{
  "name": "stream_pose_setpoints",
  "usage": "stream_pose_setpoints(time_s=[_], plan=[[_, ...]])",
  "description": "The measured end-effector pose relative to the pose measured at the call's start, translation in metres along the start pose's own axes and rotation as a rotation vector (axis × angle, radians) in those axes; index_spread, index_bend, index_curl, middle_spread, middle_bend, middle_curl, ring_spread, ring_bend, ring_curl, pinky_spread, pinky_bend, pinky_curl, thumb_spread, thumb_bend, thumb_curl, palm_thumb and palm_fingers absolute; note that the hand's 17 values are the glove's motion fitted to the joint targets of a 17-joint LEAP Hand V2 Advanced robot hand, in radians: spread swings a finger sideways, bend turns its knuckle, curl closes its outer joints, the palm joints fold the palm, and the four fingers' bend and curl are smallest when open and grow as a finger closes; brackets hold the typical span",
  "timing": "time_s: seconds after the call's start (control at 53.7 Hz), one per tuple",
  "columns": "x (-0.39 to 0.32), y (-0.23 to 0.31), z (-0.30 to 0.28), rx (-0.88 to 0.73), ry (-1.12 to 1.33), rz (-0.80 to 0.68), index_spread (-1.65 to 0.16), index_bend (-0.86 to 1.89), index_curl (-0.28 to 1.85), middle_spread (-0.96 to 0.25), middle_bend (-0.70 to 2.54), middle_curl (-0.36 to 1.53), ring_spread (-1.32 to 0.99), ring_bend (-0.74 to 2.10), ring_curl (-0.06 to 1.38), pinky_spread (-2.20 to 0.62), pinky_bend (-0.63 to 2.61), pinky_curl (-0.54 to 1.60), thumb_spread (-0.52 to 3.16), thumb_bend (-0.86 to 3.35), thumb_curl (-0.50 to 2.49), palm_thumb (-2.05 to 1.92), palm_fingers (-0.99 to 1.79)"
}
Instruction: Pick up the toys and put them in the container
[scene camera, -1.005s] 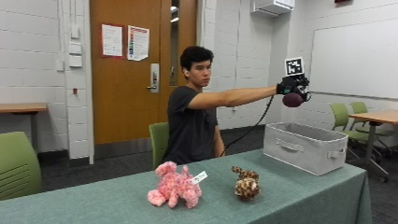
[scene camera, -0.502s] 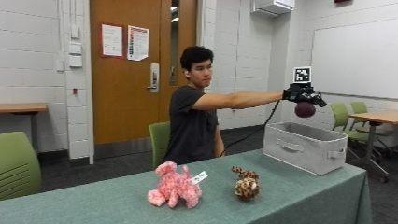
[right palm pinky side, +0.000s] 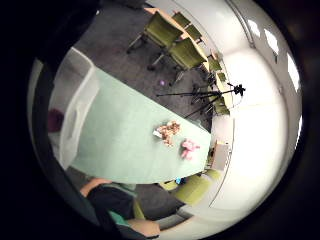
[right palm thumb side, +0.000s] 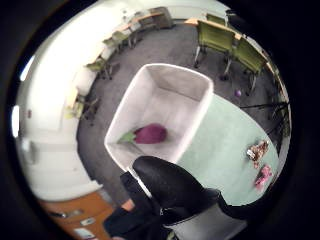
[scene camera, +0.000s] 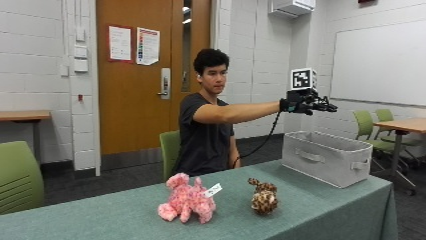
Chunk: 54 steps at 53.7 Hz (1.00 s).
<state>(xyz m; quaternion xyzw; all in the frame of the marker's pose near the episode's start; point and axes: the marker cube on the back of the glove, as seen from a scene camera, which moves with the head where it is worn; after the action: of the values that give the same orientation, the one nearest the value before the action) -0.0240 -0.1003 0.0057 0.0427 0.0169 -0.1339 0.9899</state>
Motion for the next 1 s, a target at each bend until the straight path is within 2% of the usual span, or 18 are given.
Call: stream_pose_setpoints(time_s=[0.112,0.447,0.633,1.005], plan=[[0.067,0.014,0.021,-0.004,0.074,0.179,-0.16,0.16,0.45,-0.05,0.32,0.4,-0.22,0.5,0.27,-0.11,0.73,0.35,0.91,-0.11,0.34,-0.15,-0.03],[0.197,0.069,0.098,-0.079,0.058,0.303,-0.19,0.18,0.44,-0.08,0.3,0.41,-0.26,0.46,0.27,-0.1,0.65,0.33,0.92,-0.11,0.24,-0.14,0.0],[0.234,0.091,0.159,-0.169,0.021,0.364,-0.2,0.19,0.45,-0.09,0.31,0.41,-0.29,0.44,0.27,-0.09,0.58,0.32,0.92,-0.1,0.21,-0.14,0.01],[0.251,0.097,0.241,-0.259,-0.069,0.42,-0.23,0.2,0.47,-0.1,0.3,0.42,-0.31,0.35,0.26,-0.05,0.45,0.31,0.93,-0.1,0.18,-0.14,-0.01]])
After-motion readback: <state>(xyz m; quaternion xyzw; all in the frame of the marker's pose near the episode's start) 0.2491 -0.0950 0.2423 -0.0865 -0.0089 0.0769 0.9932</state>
